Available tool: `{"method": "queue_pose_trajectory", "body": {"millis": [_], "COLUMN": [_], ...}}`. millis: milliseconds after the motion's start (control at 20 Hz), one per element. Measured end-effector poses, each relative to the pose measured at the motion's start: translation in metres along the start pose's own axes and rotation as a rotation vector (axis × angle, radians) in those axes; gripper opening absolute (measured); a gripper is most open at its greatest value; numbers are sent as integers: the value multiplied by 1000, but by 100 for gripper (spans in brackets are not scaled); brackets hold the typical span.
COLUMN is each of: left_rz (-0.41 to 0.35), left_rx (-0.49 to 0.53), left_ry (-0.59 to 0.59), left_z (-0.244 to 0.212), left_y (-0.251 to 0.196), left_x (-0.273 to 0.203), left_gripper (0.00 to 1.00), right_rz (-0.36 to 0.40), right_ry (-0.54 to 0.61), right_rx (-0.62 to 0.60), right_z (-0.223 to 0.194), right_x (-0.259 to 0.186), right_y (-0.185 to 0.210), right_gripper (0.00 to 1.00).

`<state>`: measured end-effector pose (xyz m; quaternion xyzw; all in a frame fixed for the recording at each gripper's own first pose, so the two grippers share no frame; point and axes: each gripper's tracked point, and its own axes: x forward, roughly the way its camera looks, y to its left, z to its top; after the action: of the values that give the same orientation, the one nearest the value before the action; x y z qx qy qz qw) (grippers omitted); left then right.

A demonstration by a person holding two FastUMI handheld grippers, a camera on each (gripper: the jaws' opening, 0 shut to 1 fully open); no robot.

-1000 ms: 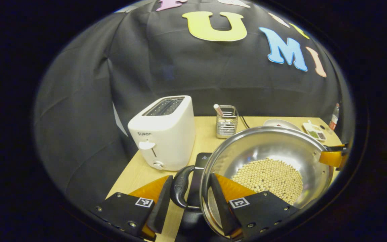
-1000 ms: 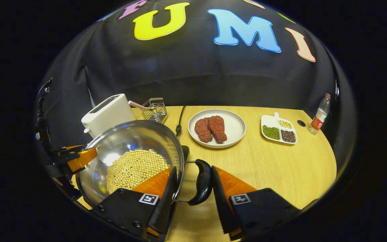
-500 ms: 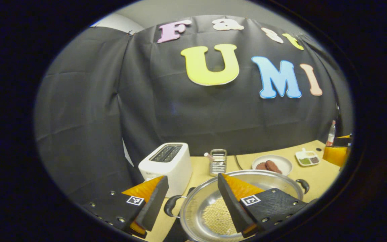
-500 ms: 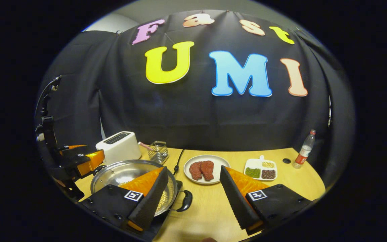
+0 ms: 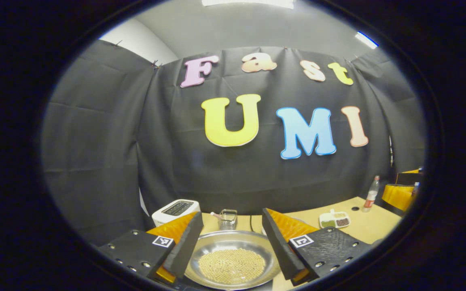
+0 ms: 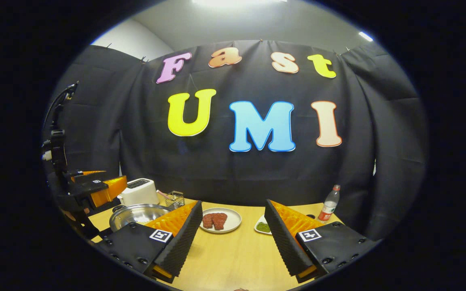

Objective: First push the handle of the pot to place it horizontally, then grasp the pot with both hands and set it on the induction cooktop.

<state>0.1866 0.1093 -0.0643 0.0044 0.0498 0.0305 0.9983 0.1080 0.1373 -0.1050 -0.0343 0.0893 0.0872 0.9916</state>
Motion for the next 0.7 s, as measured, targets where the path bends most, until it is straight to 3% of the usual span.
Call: {"method": "queue_pose_trajectory", "body": {"millis": [150, 350, 400, 450, 700], "left_rz": [4, 19, 18, 16, -5], "left_rx": [-4, 12, 15, 24, 47], "left_ry": [-48, -74, -82, -91, -147], "left_z": [25, 44, 49, 54, 79], "left_y": [-26, -51, -56, -62, -75], "left_x": [-39, -90, -102, -113, -158], "left_gripper": [86, 86, 86, 86, 86], "right_rz": [-10, -8, -5, -3, -45], "right_ry": [-42, -59, -58, -59, -91], "right_rx": [-5, 24, 36, 50, 68], "right_z": [12, 23, 25, 27, 38], "right_x": [-39, -80, -90, -99, -138], "right_y": [-31, -64, -70, -75, -95], "right_gripper": [93, 97, 93, 97, 97]}}
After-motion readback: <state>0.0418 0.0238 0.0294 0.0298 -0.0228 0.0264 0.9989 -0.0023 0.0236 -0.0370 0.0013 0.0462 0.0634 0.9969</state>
